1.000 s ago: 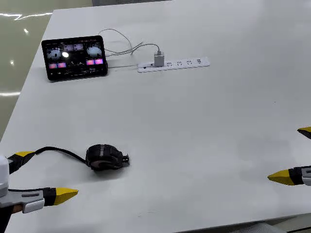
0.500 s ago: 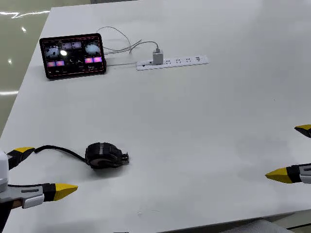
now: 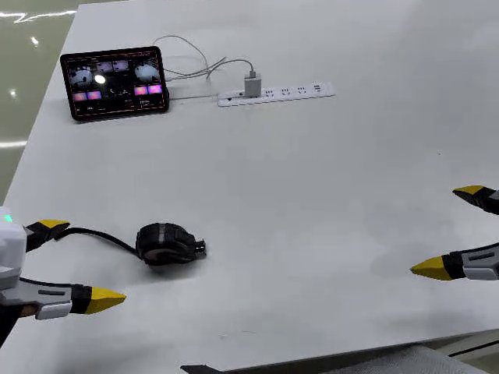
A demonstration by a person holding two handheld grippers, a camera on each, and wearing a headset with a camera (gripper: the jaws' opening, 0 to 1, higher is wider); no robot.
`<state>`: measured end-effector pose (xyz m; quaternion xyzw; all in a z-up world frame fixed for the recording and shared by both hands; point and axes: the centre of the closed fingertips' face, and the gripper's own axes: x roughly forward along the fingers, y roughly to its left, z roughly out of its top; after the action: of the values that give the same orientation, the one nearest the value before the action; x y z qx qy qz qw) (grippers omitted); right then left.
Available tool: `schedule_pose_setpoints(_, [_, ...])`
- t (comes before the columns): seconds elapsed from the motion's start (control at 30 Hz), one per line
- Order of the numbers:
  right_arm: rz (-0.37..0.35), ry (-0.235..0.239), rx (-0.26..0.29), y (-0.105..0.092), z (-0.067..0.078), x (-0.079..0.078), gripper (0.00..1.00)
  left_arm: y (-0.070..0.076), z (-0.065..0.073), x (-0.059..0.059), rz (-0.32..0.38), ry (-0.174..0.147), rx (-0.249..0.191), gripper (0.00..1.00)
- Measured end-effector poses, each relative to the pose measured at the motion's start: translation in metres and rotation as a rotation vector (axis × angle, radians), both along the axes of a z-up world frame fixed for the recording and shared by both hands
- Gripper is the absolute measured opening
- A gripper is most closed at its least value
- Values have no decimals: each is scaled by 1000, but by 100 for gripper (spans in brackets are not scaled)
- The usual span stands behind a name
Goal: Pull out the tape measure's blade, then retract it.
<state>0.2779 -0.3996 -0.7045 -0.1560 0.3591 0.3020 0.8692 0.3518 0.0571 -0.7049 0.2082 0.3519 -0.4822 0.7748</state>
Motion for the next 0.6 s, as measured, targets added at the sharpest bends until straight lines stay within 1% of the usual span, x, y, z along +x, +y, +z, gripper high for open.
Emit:
schedule_pose_setpoints(0.03, [13, 21, 30, 7, 0, -1, 99, -2, 0, 1, -10, -1, 2, 99])
schedule_pose_setpoints(0.07, [13, 31, 30, 8, -1, 0, 99, -4, 1, 2, -14, -1, -2, 99])
schedule_pose_setpoints(0.1, [16, 31, 21, 11, -1, 2, 99, -6, 3, 4, -15, 5, -6, 99])
schedule_pose_setpoints(0.13, [24, 31, 19, 13, -1, 3, 99, -8, 3, 4, -20, 19, -3, 99])
schedule_pose_setpoints(0.17, [29, 33, 23, 16, -1, 5, 99, -11, 4, 4, -34, 24, -1, 99])
schedule_pose_setpoints(0.23, [37, 34, 29, 21, -1, 8, 99, -17, 8, 8, -54, 12, -11, 99])
schedule_pose_setpoints(0.27, [46, 28, 30, 24, 0, 9, 99, -19, 8, 9, -60, 13, -9, 99])
schedule_pose_setpoints(0.3, [55, 21, 31, 27, 1, 11, 99, -20, 8, 9, -71, 16, -7, 99])
schedule_pose_setpoints(0.37, [60, 32, 28, 31, 1, 14, 99, -23, 8, 10, -103, 14, 12, 99])
schedule_pose_setpoints(0.4, [75, 21, 27, 35, 2, 16, 99, -25, 8, 11, -121, 13, 20, 99])
schedule_pose_setpoints(0.43, [97, -5, 30, 39, 5, 20, 99, -26, 9, 11, -129, 18, 20, 99])
schedule_pose_setpoints(0.47, [103, -16, 34, 42, 7, 21, 99, -28, 9, 11, -138, 22, 21, 99])
schedule_pose_setpoints(0.5, [99, -10, 33, 43, 8, 23, 99, -29, 10, 12, -146, 20, 24, 99])
schedule_pose_setpoints(0.57, [100, -13, 22, 45, 7, 28, 99, -31, 12, 16, -159, 15, 31, 99])
schedule_pose_setpoints(0.6, [108, -30, 14, 46, 8, 31, 99, -33, 12, 17, -165, 14, 32, 99])
